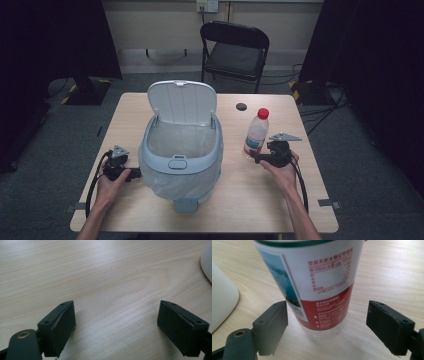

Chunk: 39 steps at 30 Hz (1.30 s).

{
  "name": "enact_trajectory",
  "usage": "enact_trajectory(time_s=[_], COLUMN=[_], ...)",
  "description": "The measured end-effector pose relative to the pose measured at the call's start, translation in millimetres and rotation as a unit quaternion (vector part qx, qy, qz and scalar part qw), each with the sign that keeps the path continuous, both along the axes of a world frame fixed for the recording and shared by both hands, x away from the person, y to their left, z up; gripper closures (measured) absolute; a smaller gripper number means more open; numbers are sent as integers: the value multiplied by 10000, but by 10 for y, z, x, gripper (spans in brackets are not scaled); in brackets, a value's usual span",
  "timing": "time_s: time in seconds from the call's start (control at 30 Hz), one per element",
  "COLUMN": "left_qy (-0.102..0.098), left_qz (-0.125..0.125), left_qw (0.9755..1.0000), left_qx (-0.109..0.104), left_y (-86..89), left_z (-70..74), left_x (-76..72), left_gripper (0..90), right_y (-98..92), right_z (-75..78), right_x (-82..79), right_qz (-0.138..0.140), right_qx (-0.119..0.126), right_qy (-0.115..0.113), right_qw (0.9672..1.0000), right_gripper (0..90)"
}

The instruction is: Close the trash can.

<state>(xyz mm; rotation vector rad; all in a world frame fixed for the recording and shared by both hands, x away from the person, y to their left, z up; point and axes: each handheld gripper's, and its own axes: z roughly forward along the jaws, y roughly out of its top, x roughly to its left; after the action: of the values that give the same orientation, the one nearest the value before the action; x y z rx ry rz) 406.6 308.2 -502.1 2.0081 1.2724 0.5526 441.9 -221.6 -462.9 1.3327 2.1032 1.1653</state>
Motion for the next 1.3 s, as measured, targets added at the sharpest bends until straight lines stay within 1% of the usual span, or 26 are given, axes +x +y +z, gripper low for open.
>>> enact_trajectory(time_s=[0.07,0.17,0.23,0.3,0.37,0.4,0.67,0.7,0.87,1.0,1.17,1.3], left_qy=[-2,0,-1,-1,-1,-1,-2,-1,0,0,-2,0], left_qz=[0,-2,-2,-2,-2,-1,-1,-2,-4,-4,-5,-11], left_qw=[10000,10000,10000,10000,10000,10000,10000,10000,10000,10000,10000,10000], left_qx=[0,3,3,0,1,-1,1,1,2,1,1,1], left_y=[0,0,0,0,0,0,0,0,1,1,1,2], left_z=[0,0,0,0,0,0,0,0,0,0,0,0], left_x=[0,0,0,0,0,0,0,0,1,0,0,0], left_gripper=[145,145,145,145,145,145,145,145,145,145,145,145], right_y=[11,69,108,124,127,132,156,155,124,95,39,23], right_z=[2,30,31,16,12,16,5,8,16,36,118,188], right_x=[29,70,107,143,163,168,171,163,156,95,25,-67], right_qz=[19,78,93,85,79,104,83,85,66,89,89,119], right_qx=[40,72,64,25,56,38,-23,-10,140,261,503,596], right_qy=[25,-24,-102,-40,-89,-96,-182,-145,-96,-69,-10,4], right_qw=[10000,9999,9999,10000,9999,9999,9998,9999,9998,9996,9987,9981], right_gripper=[156,156,161,166,213,246,267,269,277,277,279,280])
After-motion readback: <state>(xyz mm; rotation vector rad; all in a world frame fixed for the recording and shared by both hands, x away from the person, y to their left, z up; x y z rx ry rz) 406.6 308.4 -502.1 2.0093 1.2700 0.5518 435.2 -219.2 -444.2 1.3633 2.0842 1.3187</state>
